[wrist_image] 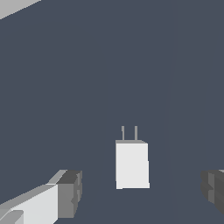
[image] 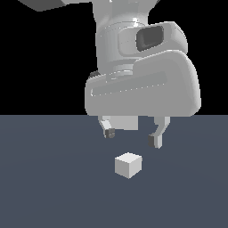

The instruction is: Plug the charger into the wall socket.

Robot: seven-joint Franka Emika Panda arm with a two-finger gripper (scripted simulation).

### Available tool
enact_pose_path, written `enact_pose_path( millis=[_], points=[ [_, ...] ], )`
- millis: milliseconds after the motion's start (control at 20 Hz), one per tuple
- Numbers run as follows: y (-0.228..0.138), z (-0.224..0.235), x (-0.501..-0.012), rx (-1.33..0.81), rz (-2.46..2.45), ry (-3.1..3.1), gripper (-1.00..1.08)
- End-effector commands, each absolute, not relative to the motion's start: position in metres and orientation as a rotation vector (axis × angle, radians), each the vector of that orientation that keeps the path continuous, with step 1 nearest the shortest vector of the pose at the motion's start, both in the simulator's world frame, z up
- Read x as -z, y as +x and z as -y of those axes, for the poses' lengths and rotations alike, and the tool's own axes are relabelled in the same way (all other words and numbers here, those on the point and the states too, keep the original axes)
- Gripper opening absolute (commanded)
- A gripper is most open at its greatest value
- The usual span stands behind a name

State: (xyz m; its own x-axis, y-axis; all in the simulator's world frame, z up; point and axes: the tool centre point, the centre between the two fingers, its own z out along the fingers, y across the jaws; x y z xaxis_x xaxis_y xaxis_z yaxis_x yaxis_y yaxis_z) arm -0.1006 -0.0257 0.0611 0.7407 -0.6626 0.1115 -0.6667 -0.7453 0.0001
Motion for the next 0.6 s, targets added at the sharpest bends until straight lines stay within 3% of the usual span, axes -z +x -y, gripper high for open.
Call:
enact_pose_path(
  millis=[0,550],
  points=[
    [-0.1008,0.0255,-0.0606,-0.163,1.111,2.891,1.0],
    [-0.0998,0.0255,-0.0553,-0.161,1.1,2.896,1.0]
  ],
)
